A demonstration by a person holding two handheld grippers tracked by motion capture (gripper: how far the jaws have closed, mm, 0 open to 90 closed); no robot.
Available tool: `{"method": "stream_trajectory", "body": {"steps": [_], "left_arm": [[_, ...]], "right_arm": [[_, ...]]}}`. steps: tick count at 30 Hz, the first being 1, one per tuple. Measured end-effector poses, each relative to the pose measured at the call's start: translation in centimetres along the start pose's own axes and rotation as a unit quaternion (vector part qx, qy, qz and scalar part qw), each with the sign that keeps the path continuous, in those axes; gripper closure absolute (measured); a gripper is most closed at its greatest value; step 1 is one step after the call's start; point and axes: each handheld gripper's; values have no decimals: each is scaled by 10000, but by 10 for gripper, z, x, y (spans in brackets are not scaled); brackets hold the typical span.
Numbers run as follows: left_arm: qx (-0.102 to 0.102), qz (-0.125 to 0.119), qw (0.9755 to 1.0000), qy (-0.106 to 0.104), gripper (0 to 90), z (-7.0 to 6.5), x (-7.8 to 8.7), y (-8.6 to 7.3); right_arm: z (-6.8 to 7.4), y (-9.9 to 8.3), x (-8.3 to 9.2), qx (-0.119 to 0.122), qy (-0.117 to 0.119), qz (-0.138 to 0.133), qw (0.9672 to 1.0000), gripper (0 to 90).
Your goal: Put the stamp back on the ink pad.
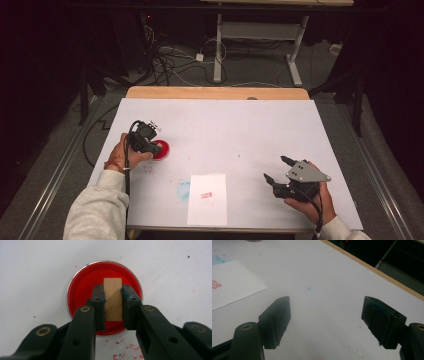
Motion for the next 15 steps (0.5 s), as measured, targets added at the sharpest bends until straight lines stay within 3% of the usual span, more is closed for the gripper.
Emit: {"method": "stream_trajectory", "body": {"steps": [7, 15], "left_arm": [[160, -38, 9997, -159, 729, 4, -4, -2], [159, -8, 9998, -131, 726, 4, -5, -1]], "right_arm": [[1, 1, 0, 18, 16, -1, 10000, 239], [2, 1, -2, 2, 62, 23, 10000, 239]]}}
Point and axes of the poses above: each handheld gripper's, and its own axes: x roughly backward along the jaws, y roughly out of its top, z roughly to its left, and after that the axes turned 11 degrees about x, right-handed
